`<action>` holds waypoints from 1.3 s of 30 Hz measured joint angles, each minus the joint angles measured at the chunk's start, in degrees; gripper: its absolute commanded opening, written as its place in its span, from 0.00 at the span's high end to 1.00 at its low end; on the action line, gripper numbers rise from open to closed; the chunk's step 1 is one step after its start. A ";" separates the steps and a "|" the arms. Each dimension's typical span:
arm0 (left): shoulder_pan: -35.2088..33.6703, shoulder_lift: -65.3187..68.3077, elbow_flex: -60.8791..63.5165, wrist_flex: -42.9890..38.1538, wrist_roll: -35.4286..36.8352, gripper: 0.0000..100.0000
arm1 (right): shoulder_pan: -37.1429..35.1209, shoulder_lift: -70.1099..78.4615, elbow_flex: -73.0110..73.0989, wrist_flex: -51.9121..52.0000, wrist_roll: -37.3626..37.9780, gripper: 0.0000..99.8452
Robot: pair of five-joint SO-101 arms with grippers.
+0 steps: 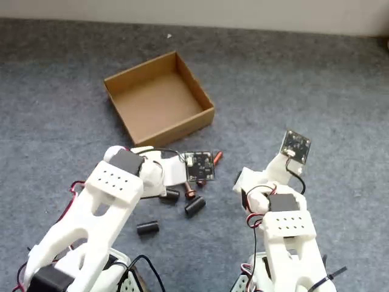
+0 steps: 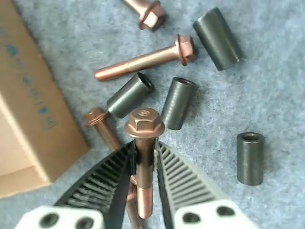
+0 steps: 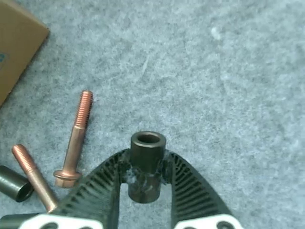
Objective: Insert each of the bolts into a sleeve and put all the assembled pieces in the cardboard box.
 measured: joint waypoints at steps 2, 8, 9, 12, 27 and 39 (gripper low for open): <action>0.09 -3.16 -0.53 1.32 2.64 1.00 | 0.00 0.00 0.00 0.00 1.85 0.99; 0.09 -20.04 -0.62 2.02 17.41 0.99 | 0.00 -1.41 0.09 0.79 3.08 0.99; 0.09 -22.95 -0.70 2.02 20.84 0.99 | 0.00 -2.73 0.09 1.85 3.08 0.99; -0.09 -31.12 -0.70 2.11 30.15 0.99 | -0.88 -8.62 0.09 4.57 3.08 0.99; -3.25 -52.40 6.33 -9.49 59.52 0.99 | -18.81 -33.23 0.79 3.34 22.68 0.99; -3.34 -59.34 13.63 -24.70 70.42 0.99 | -30.07 -33.76 13.80 -21.01 31.47 0.99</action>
